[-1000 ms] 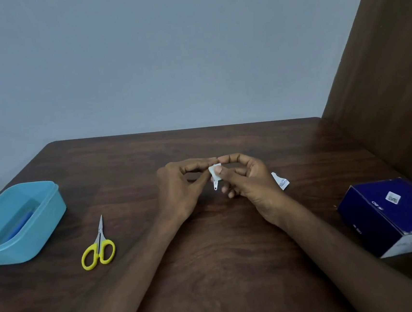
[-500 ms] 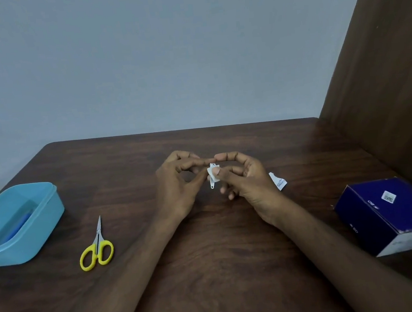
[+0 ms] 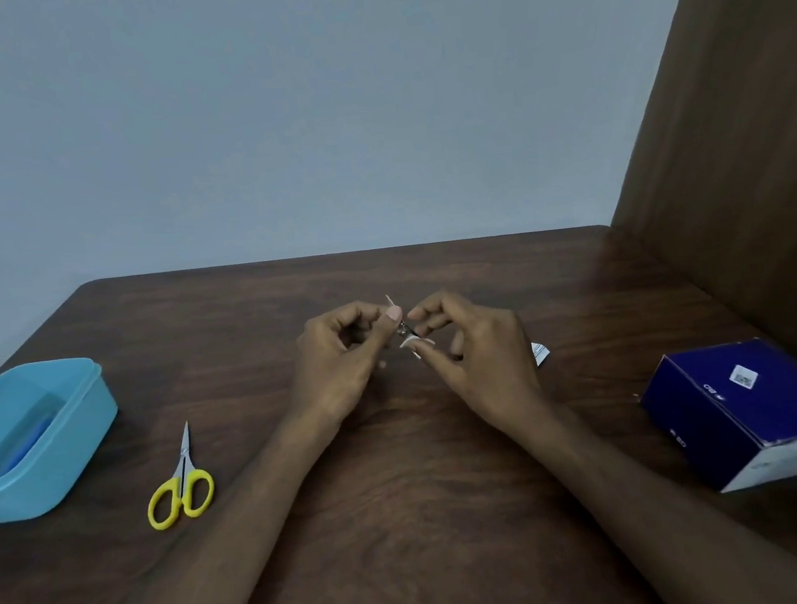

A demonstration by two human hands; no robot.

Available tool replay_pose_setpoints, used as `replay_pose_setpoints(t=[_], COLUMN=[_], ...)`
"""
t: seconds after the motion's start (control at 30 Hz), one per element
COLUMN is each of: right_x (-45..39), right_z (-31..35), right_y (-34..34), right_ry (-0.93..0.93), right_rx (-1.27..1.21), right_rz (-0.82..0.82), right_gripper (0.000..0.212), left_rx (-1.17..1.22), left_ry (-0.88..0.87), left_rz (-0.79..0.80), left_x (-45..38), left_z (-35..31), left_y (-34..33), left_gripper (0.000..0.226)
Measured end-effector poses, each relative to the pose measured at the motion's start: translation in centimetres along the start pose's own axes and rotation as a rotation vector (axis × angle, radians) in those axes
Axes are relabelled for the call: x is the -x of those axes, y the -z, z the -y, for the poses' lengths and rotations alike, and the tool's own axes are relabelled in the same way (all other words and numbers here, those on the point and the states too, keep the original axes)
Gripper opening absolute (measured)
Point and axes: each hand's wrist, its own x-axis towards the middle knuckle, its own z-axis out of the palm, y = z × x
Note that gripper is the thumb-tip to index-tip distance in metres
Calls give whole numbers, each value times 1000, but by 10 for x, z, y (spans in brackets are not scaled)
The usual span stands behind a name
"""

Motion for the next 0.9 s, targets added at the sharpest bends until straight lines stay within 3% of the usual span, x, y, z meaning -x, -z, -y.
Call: replay_pose_setpoints(t=[0.2,0.33,0.67,0.9], right_x=[-2,-1,-10,-9], right_z=[-2,1,1,12], right_y=[3,3,6,-1], right_ry=[33,16,-544,-756], right_rx=[42,-3,-535,-951], right_rz=[-34,-17,-129,109], right_gripper=[23,18,15,10], left_rx=[110,145,225,159], left_ry=[33,35,64,-73], left_rz=[20,36,-14,99], left_x=[4,4,1,4], left_z=[-4,-3,-3,-4], left_y=[-2,-1,-1,-1], left_gripper=[32,28,21,7])
